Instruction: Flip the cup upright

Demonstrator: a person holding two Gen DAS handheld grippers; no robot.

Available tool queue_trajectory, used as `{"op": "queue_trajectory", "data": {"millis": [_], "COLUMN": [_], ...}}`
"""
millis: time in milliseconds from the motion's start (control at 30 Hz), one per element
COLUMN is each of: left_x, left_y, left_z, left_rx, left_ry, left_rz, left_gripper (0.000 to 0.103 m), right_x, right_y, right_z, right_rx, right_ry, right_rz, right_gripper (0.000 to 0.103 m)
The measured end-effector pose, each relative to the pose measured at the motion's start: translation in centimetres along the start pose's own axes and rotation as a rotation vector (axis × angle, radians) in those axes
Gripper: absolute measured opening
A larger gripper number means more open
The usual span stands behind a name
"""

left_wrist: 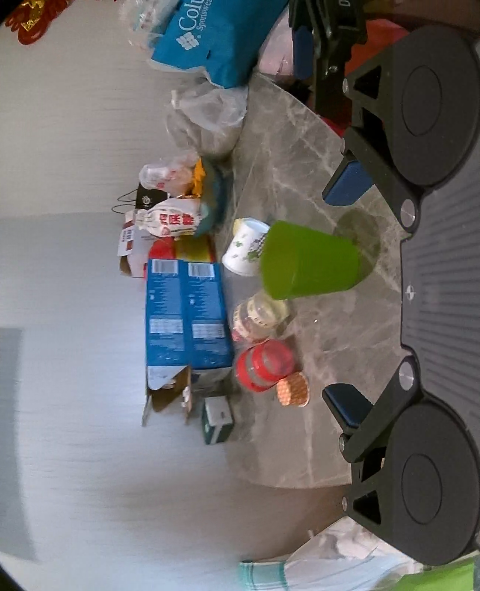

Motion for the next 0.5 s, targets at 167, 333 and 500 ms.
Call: {"op": "queue_trajectory", "data": {"millis": [167, 333, 500], "left_x": [-0.1, -0.7, -1.3], "left_y": [0.0, 0.8, 1.3], "left_z": [0.4, 0.0, 0.2], "left_rx": [-0.002, -0.011, -0.011], "left_ry": [0.004, 0.016, 0.019], "left_rz": [-0.007, 0.012, 0.019], "left_gripper": [0.103, 0.103, 0.103], "right_x": [-0.5, -1.1, -1.7], "right_y": [-0.2, 0.2, 0.6], "right_z": [0.3, 0.2, 0.0], "right_rx": [0.009, -0.006, -0.005], "right_ry": [0.000, 0.001, 0.009], "right_rz": [0.002, 0.011, 0.025], "right_gripper": [0.102, 0.102, 0.102]}}
Point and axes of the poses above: each gripper's, at about its wrist camera, not at the fingertips, and x roughly the way its jaws point, z to its right, y to its top, the point moved 4 cm from there along x, roughly the way its jaws point, and after that the axes turned 9 degrees about x, right-handed, at the moved point
